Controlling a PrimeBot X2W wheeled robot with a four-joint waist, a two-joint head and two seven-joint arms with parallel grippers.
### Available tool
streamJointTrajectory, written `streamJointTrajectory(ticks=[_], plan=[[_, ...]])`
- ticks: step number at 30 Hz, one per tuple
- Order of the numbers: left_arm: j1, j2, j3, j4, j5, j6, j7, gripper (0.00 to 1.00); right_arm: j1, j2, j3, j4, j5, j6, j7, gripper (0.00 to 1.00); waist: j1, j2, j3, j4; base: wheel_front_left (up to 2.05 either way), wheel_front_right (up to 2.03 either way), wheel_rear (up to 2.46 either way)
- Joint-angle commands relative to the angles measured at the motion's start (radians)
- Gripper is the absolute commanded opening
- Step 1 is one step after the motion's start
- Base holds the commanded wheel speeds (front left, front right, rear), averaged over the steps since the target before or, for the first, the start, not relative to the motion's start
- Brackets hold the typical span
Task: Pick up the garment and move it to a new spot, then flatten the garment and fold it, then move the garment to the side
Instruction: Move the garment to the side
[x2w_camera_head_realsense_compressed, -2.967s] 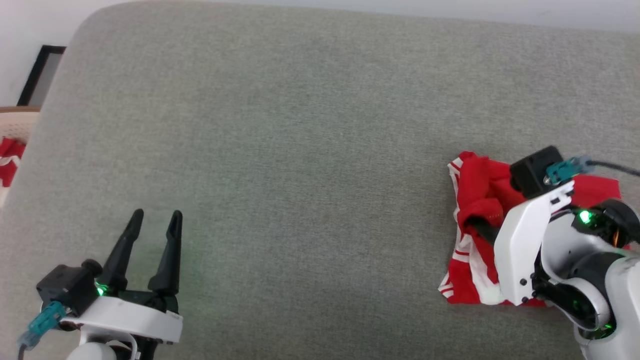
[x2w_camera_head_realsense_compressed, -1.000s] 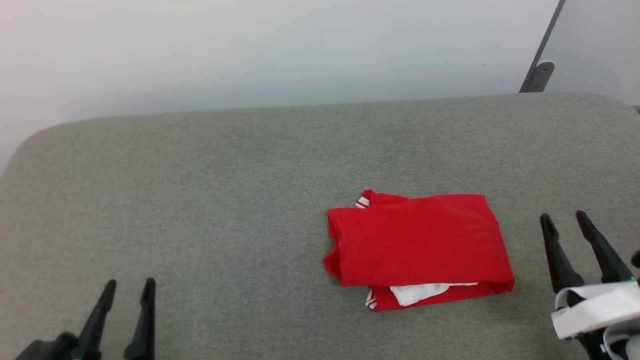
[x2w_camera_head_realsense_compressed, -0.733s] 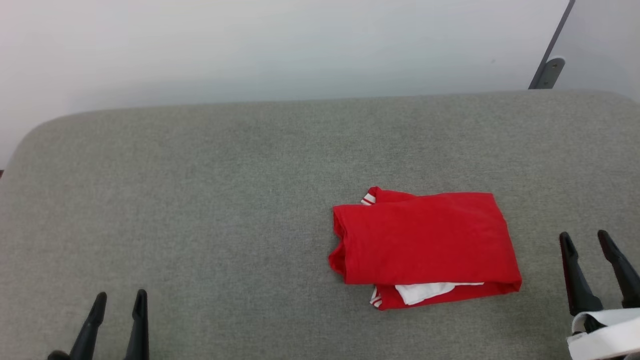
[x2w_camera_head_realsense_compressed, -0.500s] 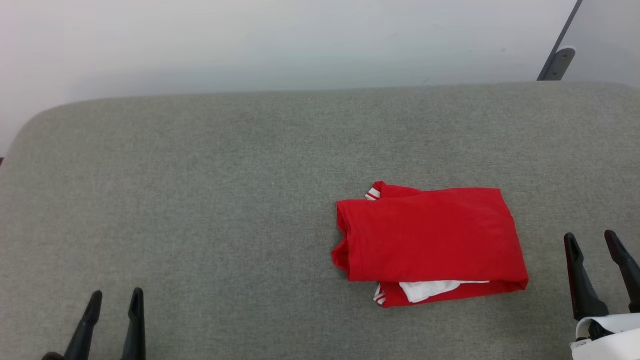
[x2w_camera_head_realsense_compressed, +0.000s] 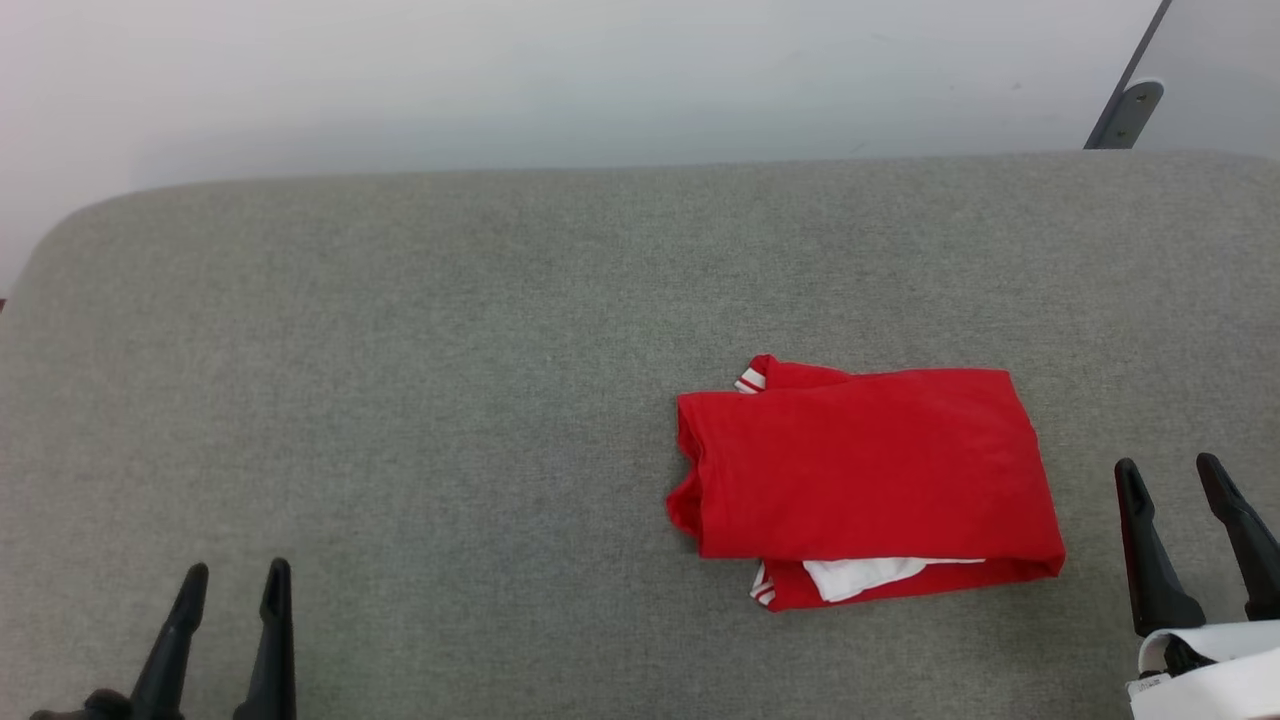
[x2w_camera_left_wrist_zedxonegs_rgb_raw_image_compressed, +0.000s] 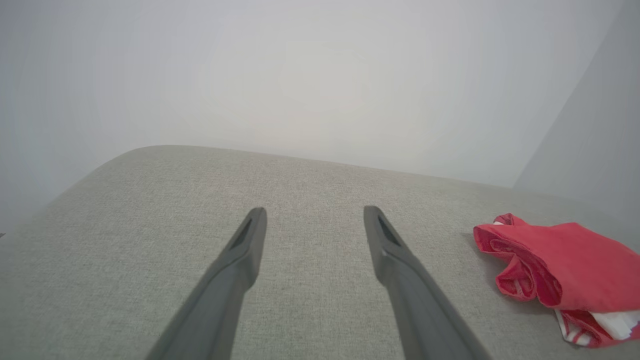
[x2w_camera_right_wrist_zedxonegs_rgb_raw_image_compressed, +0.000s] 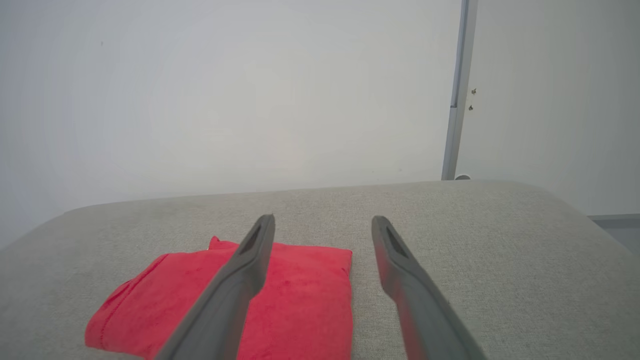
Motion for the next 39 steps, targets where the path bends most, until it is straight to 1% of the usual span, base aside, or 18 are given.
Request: streamJointTrajectory(ticks=[1, 4, 8, 10, 11, 13, 16, 17, 19, 21, 24, 27, 30, 31, 32, 34, 35, 39], plan=[[-0.015, 0.002, -0.003, -0.003, -0.009, 0.002, 0.000, 1.00, -0.010, 0.003, 0.001, -0.005, -0.001, -0.002, 0.008, 1.00, 0.0000, 0.0000, 0.007, 0.003, 0.00, 0.00, 0.00], [-0.028, 0.007, -0.012, -0.005, -0.015, 0.002, 0.000, 1.00, -0.041, -0.010, 0.012, -0.004, 0.002, -0.002, 0.048, 1.00, 0.0000, 0.0000, 0.026, 0.011, 0.00, 0.00, 0.00], [-0.060, 0.009, -0.017, -0.008, -0.028, 0.002, 0.000, 1.00, -0.113, -0.052, 0.049, 0.015, -0.011, -0.002, 0.182, 1.00, 0.0000, 0.0000, 0.067, 0.021, 0.00, 0.00, 0.00], [-0.080, 0.012, -0.024, -0.009, -0.036, 0.002, 0.001, 1.00, -0.160, -0.086, 0.068, 0.025, -0.014, -0.002, 0.276, 1.00, 0.0000, 0.0000, 0.097, 0.027, 0.00, 0.00, 0.00], [-0.091, 0.016, -0.028, -0.010, -0.038, 0.002, 0.000, 1.00, -0.182, -0.096, 0.073, 0.035, -0.005, -0.002, 0.335, 1.00, 0.0000, 0.0000, 0.111, 0.029, 0.00, 0.00, 0.00], [-0.118, 0.023, -0.037, -0.011, -0.045, 0.002, 0.000, 1.00, -0.227, -0.139, 0.103, 0.037, 0.003, -0.002, 0.461, 1.00, 0.0000, 0.0000, 0.143, 0.036, 0.00, 0.00, 0.00], [-0.153, 0.032, -0.056, -0.004, -0.054, 0.002, 0.001, 1.00, -0.280, -0.171, 0.102, 0.052, 0.036, -0.002, 0.671, 1.00, 0.0000, 0.0000, 0.182, 0.048, 0.00, 0.00, 0.00], [-0.165, 0.034, -0.061, -0.003, -0.056, 0.002, 0.001, 1.00, -0.295, -0.174, 0.088, 0.055, 0.054, -0.002, 0.743, 1.00, 0.0000, 0.0000, 0.195, 0.052, 0.00, 0.00, 0.00], [-0.190, 0.038, -0.071, -0.002, -0.065, 0.002, 0.001, 1.00, -0.331, -0.177, 0.056, 0.047, 0.063, -0.002, 0.875, 1.00, 0.0000, 0.0000, 0.225, 0.060, 0.00, 0.00, 0.00], [-0.211, 0.042, -0.080, 0.001, -0.075, 0.002, 0.001, 1.00, -0.356, -0.163, 0.020, 0.040, 0.053, -0.002, 0.991, 1.00, 0.0000, 0.0000, 0.253, 0.068, 0.00, 0.00, 0.00], [-0.245, 0.050, -0.094, 0.002, -0.079, 0.002, 0.000, 1.00, -0.384, -0.134, -0.007, 0.020, 0.028, -0.002, 1.118, 1.00, 0.0000, 0.0000, 0.292, 0.081, 0.00, 0.00, 0.00], [-0.275, 0.059, -0.108, 0.006, -0.084, 0.002, 0.001, 1.00, -0.385, -0.102, -0.013, 0.008, -0.005, -0.002, 1.200, 1.00, 0.0000, 0.0000, 0.320, 0.091, 0.00, 0.00, 0.00], [-0.303, 0.068, -0.120, 0.009, -0.084, 0.002, 0.001, 1.00, -0.368, -0.065, -0.006, 0.004, -0.023, -0.002, 1.226, 1.00, 0.0000, 0.0000, 0.340, 0.094, 0.00, 0.00, 0.00], [-0.312, 0.071, -0.121, 0.009, -0.084, 0.002, 0.000, 1.00, -0.364, -0.056, -0.003, 0.005, -0.025, -0.002, 1.220, 0.79, 0.0000, 0.0000, 0.345, 0.093, 0.00, 0.00, 0.00], [-0.318, 0.075, -0.120, 0.007, -0.081, 0.002, 0.000, 1.00, -0.363, -0.044, 0.002, 0.004, -0.030, -0.002, 1.210, 0.46, 0.0000, 0.0000, 0.351, 0.089, 0.00, 0.00, 0.00], [-0.328, 0.082, -0.117, 0.003, -0.077, 0.002, 0.001, 1.00, -0.367, -0.019, 0.001, 0.005, -0.032, -0.002, 1.181, 0.07, 0.0000, 0.0000, 0.358, 0.079, 0.00, 0.00, 0.00], [-0.332, 0.087, -0.118, -0.001, -0.074, 0.002, 0.001, 1.00, -0.372, -0.012, 0.003, 0.005, -0.034, -0.002, 1.162, 0.00, 0.0000, 0.0000, 0.361, 0.071, 0.00, 0.00, 0.00], [-0.349, 0.108, -0.120, -0.039, -0.057, 0.002, 0.000, 1.00, -0.380, -0.012, -0.009, 0.002, -0.040, -0.002, 1.096, 0.00, 0.0000, 0.0000, 0.371, 0.031, 0.00, 0.00, 0.00]])
